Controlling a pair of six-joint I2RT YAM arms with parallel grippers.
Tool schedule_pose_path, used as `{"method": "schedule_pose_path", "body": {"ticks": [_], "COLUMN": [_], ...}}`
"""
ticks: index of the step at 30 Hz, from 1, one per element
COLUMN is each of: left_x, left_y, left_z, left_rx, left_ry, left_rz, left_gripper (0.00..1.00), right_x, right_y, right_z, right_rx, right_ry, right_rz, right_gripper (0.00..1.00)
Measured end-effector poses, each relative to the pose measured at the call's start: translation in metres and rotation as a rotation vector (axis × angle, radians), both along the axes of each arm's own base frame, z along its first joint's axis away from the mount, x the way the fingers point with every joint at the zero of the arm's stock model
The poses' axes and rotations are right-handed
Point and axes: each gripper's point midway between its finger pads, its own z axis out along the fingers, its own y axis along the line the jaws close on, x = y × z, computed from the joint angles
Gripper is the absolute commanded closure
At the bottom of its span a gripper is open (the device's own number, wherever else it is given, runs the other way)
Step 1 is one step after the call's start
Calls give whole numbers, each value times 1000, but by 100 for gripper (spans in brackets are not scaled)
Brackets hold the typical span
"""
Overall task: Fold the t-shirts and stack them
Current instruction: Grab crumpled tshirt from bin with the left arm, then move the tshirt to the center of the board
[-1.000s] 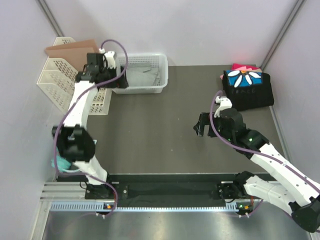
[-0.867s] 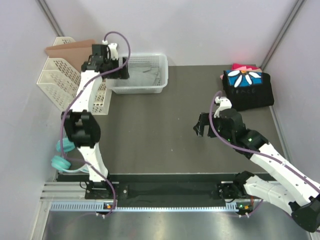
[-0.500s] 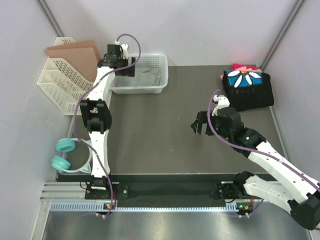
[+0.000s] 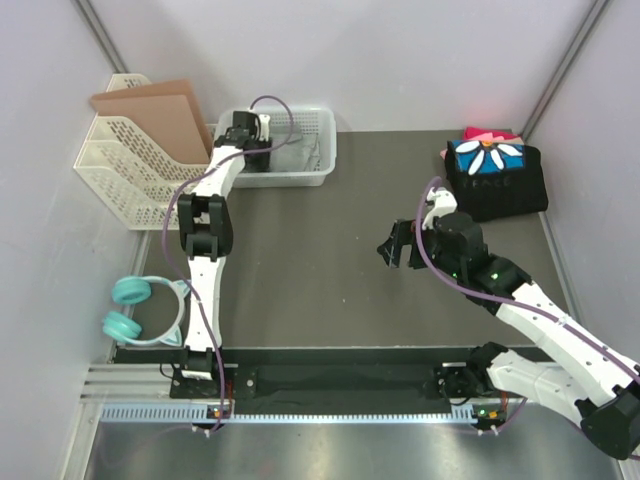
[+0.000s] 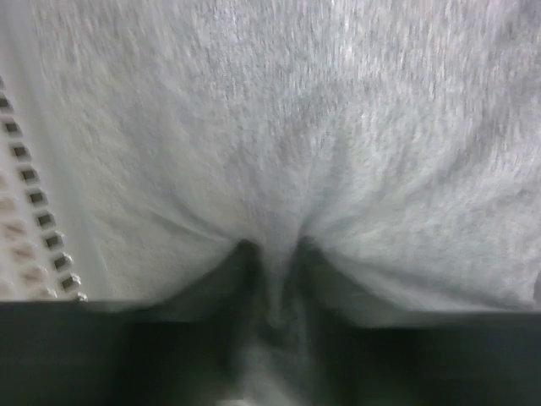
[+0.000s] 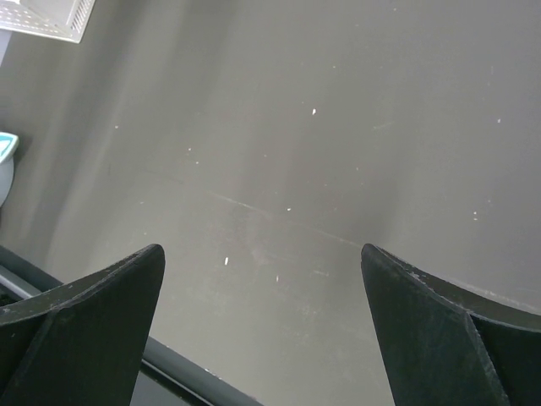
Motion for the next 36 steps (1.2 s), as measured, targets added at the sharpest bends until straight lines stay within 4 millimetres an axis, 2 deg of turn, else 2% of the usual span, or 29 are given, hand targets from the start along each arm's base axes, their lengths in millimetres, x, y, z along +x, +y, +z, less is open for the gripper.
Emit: {"method": "schedule_pose_path", "body": {"ticks": [1, 9, 12, 14, 16, 17, 20, 23, 25, 27, 29, 30, 31, 32, 36], "left_x": [2, 2, -8, -14, -23, -28, -60, -118, -168, -221, -266, -285, -308, -322, -346], "left_y": [-1, -1, -3, -7, -12, -15, -32, -62, -85, -111, -135, -145, -153, -157, -159], "left_z": [1, 7, 25, 54, 100, 129, 238, 342, 391, 419, 421, 411, 393, 374, 295], "left_rx": [0, 11, -2, -16, -32, -39, -71, -120, -158, -200, -240, -259, -283, -294, -275], "left_ry": [-8, -30, -28, -54, -112, -155, -328, -515, -606, -653, -643, -611, -549, -486, -237], "left_rz": [-1, -19, -32, -46, -62, -71, -118, -207, -285, -387, -495, -550, -617, -656, -718], "left_gripper": [100, 100, 100, 100, 100, 100, 100, 100, 100, 100, 100, 100, 100, 100, 100], "right_x": [0, -1, -1, -3, -4, -4, -5, -7, -8, -8, -7, -7, -7, -7, -9], "right_y": [1, 4, 2, 1, 0, 0, -3, -7, -11, -16, -22, -25, -31, -36, -48], "right_z": [0, 1, 0, -4, -9, -11, -15, -16, -16, -15, -10, -7, -3, 3, 16], "right_rx": [2, 11, 8, 0, -9, -12, -17, -15, -18, -23, -22, -21, -19, -12, -3], "right_ry": [0, -2, -10, -6, -2, 0, -5, -20, -29, -40, -60, -71, -85, -106, -142], "right_rz": [3, 16, 20, 22, 24, 23, 20, 10, -6, -28, -56, -72, -95, -118, -169], "right_gripper": [0, 0, 0, 0, 0, 0, 0, 0, 0, 0, 0, 0, 0, 0, 0]}}
